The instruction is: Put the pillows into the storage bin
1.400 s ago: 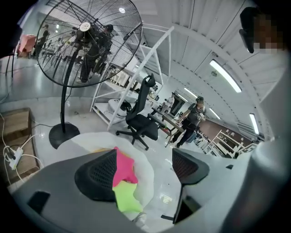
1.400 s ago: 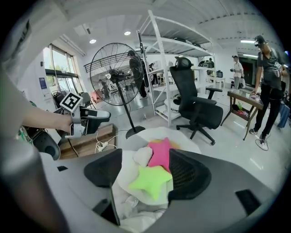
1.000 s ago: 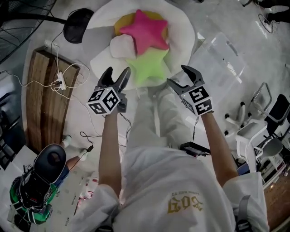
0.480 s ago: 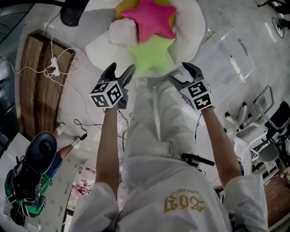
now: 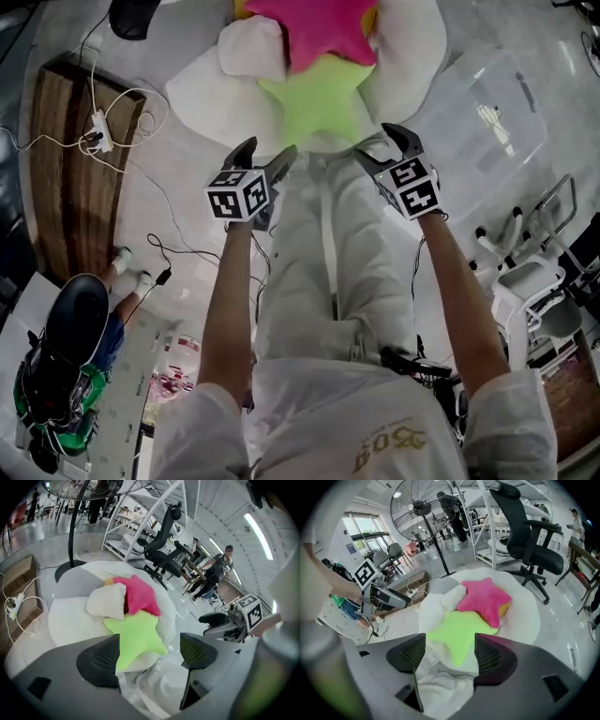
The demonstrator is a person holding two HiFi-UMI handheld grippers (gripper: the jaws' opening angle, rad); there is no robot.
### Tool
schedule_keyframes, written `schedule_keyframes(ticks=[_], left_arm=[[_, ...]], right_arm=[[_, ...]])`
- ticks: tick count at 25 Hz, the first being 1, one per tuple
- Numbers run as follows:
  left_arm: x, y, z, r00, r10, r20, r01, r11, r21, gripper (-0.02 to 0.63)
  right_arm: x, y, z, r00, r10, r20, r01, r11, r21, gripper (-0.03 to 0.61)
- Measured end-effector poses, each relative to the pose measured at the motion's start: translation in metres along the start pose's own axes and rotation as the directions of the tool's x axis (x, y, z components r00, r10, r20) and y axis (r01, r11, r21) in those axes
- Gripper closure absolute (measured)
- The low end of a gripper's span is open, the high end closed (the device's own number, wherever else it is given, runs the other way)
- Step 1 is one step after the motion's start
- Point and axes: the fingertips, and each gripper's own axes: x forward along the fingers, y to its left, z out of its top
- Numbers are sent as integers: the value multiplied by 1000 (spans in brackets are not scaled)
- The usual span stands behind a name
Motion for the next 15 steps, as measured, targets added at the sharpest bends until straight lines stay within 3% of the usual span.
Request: schedule_keyframes(ticks=[4, 9, 15], left_arm=[[27, 17, -22, 998, 13, -66, -10, 999, 51, 201], [57, 43, -41, 991, 13, -137, -6, 999, 54, 199], [97, 72, -68, 969, 18, -247, 11, 993, 115, 192]], right_arm=[[31, -10, -20, 999, -7, -39, 8, 1000, 14, 253], [69, -16, -38, 995, -4, -97, 6, 1000, 13, 247], [117, -28, -60, 990, -3, -138, 9, 999, 45, 239]])
